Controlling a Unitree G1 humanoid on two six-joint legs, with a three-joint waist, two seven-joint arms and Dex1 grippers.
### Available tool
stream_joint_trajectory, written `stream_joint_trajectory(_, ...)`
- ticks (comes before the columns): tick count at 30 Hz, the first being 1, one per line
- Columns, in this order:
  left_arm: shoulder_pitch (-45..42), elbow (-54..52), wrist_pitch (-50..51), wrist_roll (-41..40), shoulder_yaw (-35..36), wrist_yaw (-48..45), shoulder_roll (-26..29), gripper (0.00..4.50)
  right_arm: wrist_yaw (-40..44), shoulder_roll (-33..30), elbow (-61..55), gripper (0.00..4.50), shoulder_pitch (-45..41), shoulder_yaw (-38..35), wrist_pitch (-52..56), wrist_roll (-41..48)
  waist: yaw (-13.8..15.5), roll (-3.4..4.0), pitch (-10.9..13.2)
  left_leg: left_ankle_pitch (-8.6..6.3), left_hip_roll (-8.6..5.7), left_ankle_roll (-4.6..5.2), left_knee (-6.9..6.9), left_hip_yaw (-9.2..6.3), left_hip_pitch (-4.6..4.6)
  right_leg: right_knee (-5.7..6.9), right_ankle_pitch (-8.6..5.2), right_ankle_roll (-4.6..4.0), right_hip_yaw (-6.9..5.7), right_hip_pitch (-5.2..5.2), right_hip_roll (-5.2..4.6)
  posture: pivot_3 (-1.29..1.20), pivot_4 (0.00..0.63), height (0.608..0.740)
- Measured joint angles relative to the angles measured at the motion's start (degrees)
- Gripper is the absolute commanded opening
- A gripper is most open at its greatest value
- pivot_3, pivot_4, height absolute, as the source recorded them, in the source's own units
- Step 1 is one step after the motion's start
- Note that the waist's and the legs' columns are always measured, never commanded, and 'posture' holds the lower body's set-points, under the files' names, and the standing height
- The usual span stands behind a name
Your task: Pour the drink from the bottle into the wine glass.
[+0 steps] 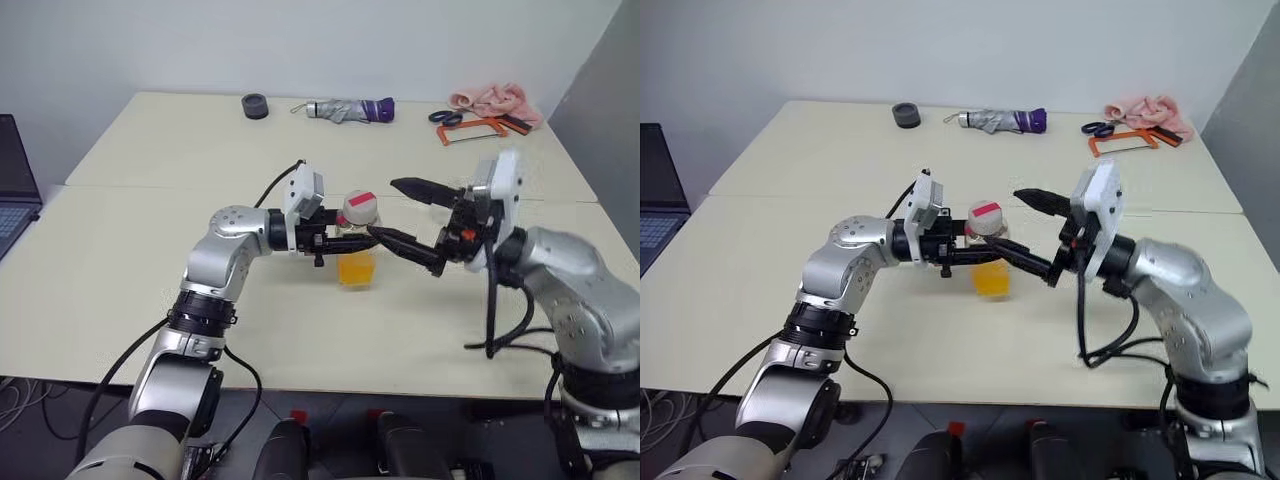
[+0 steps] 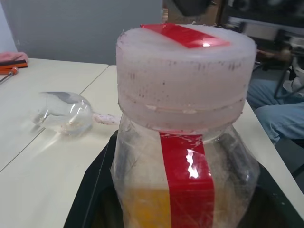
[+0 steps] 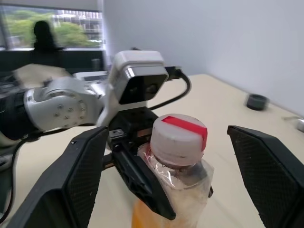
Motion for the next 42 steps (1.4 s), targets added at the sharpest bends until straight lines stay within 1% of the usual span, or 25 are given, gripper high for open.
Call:
stream_joint_trajectory(2,-0.83,1.59,-1.10,0.38,-0.33,-0.05,-0.50,1.83,-7.55,4.34,-1.87,4.31,0.63,4.28,1.16,-3.77,-0.35,0.01,0.01,0.01,0.02,-0.02,0.02,0.03,0.02,0.02,0.00,0.00,0.05,-0.01,0.15,0.00,0.150,0.740)
stream_joint_trajectory(4,-1.63,2.97,-2.68,1.27,-0.58,-0.38,-0.78,1.83,-12.79,7.21,-2.65,4.31,0.46,7.69,1.21,-7.30,-0.40,0.01,0.00,0.01,0.04,-0.02,0.02,0.02,0.04,0.02,0.00,0.01,0.05,-0.01,0.21,0.00,0.150,0.740)
stream_joint_trajectory(8,-2.40,5.79,-5.02,2.42,-0.68,-0.70,-0.91,1.83,-18.12,8.47,-2.53,4.31,-0.12,10.21,1.12,-12.76,-0.27,0.01,0.00,0.01,0.02,-0.02,0.02,0.03,0.00,-0.02,0.00,0.00,0.05,-0.01,0.19,0.00,0.150,0.740)
stream_joint_trajectory(14,-3.03,7.51,-7.06,3.56,-0.93,-0.83,-1.65,1.83,-18.82,8.99,-1.76,4.31,-0.27,12.24,1.05,-15.10,-0.11,0.01,0.00,0.01,0.03,-0.01,-0.01,0.03,-0.01,-0.06,0.00,-0.01,0.05,-0.02,0.18,0.00,0.150,0.740)
stream_joint_trajectory(24,-3.02,7.68,-7.63,3.97,-0.94,-1.33,-1.68,1.83,-18.30,9.93,-0.22,4.31,-0.44,12.27,1.08,-15.27,-0.11,0.01,0.00,0.01,0.02,-0.01,-0.01,0.02,-0.01,-0.05,0.00,-0.01,0.04,-0.02,0.19,0.00,0.150,0.740)
stream_joint_trajectory(26,-3.02,7.68,-7.65,4.07,-0.94,-1.43,-1.67,1.83,-18.18,10.04,-0.14,3.93,-0.44,12.26,1.07,-15.30,-0.11,0.01,0.00,0.00,0.02,-0.01,-0.01,0.02,-0.01,-0.04,0.00,-0.01,0.04,-0.01,0.19,0.00,0.150,0.740)
stream_joint_trajectory(28,-3.02,7.68,-7.67,4.31,-0.94,-1.61,-1.66,1.83,-18.06,10.28,-0.06,3.42,-0.45,12.24,0.99,-15.29,-0.12,0.01,0.00,0.00,0.03,-0.01,-0.01,0.02,-0.01,-0.04,0.00,-0.01,0.04,-0.02,0.19,0.00,0.150,0.740)
stream_joint_trajectory(30,-3.02,7.68,-7.68,4.40,-0.94,-1.73,-1.65,1.83,-18.00,10.43,0.11,2.64,-0.45,12.24,0.87,-15.29,-0.12,0.01,0.00,0.01,0.02,-0.01,-0.01,0.02,-0.01,-0.04,0.00,-0.01,0.04,-0.01,0.19,0.00,0.150,0.740)
stream_joint_trajectory(32,-3.00,7.68,-7.68,4.48,-0.94,-1.82,-1.51,1.83,-17.91,10.45,0.45,2.02,-0.45,12.10,0.70,-15.29,-0.12,0.01,0.00,0.00,0.02,-0.01,-0.01,0.03,-0.01,-0.05,0.00,-0.01,0.04,-0.01,0.19,0.00,0.150,0.740)
stream_joint_trajectory(33,-3.00,7.68,-7.69,4.48,-0.94,-1.85,-1.48,1.83,-17.80,10.48,0.59,1.82,-0.44,12.07,0.55,-15.20,-0.12,0.01,0.00,0.00,0.02,-0.01,-0.01,0.02,-0.01,-0.05,0.00,-0.01,0.04,-0.02,0.19,0.00,0.150,0.740)
stream_joint_trajectory(34,-2.99,7.68,-7.68,4.50,-0.94,-1.90,-1.41,1.83,-17.51,10.45,0.80,1.82,-0.44,12.03,0.32,-15.07,-0.12,0.01,0.00,0.01,0.02,-0.01,-0.01,0.02,-0.01,-0.05,0.00,-0.01,0.04,-0.02,0.19,0.00,0.150,0.740)
stream_joint_trajectory(37,-2.96,7.67,-7.68,4.48,-0.95,-2.83,-1.10,1.83,-13.34,8.67,2.09,1.82,-0.43,11.83,-1.79,-14.21,-0.11,0.01,0.00,0.00,0.01,-0.01,-0.01,0.03,-0.02,-0.06,0.00,-0.01,0.03,-0.01,0.18,0.00,0.150,0.740)
stream_joint_trajectory(39,-2.89,7.65,-7.67,4.43,-1.35,-4.68,-0.51,1.82,-6.37,4.58,4.87,1.82,-1.18,11.16,-5.60,-12.61,-0.13,0.01,0.01,0.00,-0.02,0.00,0.00,0.05,-0.01,-0.06,0.00,0.00,0.03,-0.01,0.17,0.00,0.150,0.740)
stream_joint_trajectory(41,-2.87,7.60,-7.42,4.32,-1.70,-6.88,0.65,1.82,4.58,-0.86,10.95,1.82,-5.21,11.04,-10.19,-10.92,-0.43,0.03,0.03,0.00,-0.02,0.00,-0.01,0.10,0.03,-0.06,0.00,0.00,0.05,-0.01,0.18,0.00,0.150,0.740)
stream_joint_trajectory(42,-2.88,7.32,-7.34,4.21,-1.80,-8.40,1.39,1.82,12.55,-4.03,15.61,1.82,-9.14,11.27,-12.52,-9.81,-0.67,0.03,0.05,0.00,-0.01,0.00,0.01,0.11,0.05,-0.05,0.00,0.00,0.04,0.00,0.20,0.00,0.150,0.740)
